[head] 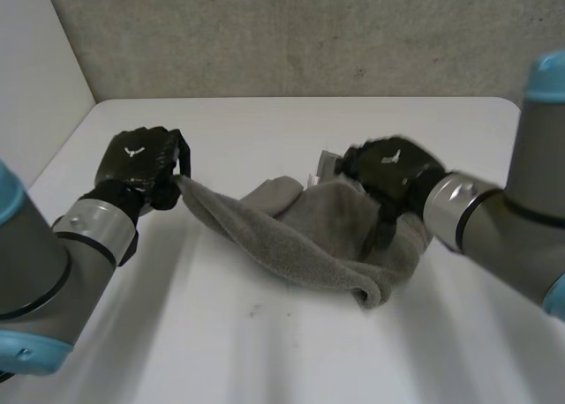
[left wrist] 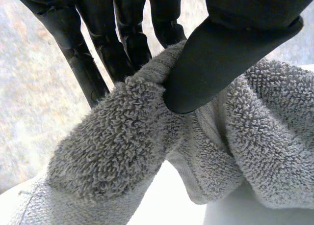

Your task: Fold the towel.

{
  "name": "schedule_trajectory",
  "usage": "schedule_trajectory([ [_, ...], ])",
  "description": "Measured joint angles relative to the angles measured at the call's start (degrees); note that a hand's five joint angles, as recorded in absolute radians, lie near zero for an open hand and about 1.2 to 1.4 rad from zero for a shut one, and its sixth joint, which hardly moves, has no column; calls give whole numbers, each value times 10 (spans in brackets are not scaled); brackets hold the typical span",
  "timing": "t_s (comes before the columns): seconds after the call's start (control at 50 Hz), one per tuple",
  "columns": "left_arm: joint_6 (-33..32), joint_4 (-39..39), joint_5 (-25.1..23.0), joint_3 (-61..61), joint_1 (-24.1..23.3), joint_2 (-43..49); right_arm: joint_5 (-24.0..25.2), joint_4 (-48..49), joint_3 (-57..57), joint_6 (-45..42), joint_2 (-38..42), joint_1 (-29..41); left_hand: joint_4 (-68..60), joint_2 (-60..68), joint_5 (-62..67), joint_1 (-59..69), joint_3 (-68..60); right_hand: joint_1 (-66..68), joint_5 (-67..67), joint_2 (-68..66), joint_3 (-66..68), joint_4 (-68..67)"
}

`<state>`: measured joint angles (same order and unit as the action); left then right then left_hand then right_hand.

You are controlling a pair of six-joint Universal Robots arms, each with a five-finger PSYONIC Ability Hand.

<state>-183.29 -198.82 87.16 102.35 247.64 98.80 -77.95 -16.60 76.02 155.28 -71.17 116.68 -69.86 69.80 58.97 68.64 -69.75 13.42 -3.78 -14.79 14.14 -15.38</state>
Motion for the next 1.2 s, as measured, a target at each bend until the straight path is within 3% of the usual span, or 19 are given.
schedule_trajectory([
  [0.16,1,0,-1,46,4,-81,8,-4,-68,35,42,-34,0,0,0,0,0,49,-48,-35,39,-28],
  [0.34,-1,-1,-1,97,25,-159,10,-95,-185,-18,165,-58,0,0,0,0,0,97,-103,-73,92,-83],
  [0.6,-1,-1,-5,123,59,-171,-37,-125,-308,-73,325,-80,0,0,0,0,0,99,-97,-78,97,-84],
  [0.7,-1,-4,-24,127,74,-169,-70,-133,-353,-99,375,-79,0,0,0,0,0,295,-287,-284,281,-268],
  [0.76,-1,-14,-39,127,85,-167,-88,-139,-384,-115,396,-78,0,0,0,0,0,553,-532,-546,539,-529],
  [0.82,-1,-32,-53,117,96,-162,-98,-138,-425,-117,401,-76,0,0,0,0,0,633,-621,-617,618,-612],
  [0.92,-2,-69,-64,56,105,-133,-100,-88,-527,-65,373,-73,0,0,0,0,0,633,-622,-617,618,-614],
  [1.02,-1,-89,-45,-121,104,-50,-97,46,-642,59,304,-74,0,0,0,0,0,633,-622,-617,618,-614],
  [1.12,0,-93,-10,-298,100,26,-100,158,-672,145,241,-78,0,0,0,0,0,633,-624,-617,619,-614],
  [1.2,1,-78,37,-434,97,81,-95,180,-642,168,209,-82,0,0,0,0,0,633,-628,-617,620,-614],
])
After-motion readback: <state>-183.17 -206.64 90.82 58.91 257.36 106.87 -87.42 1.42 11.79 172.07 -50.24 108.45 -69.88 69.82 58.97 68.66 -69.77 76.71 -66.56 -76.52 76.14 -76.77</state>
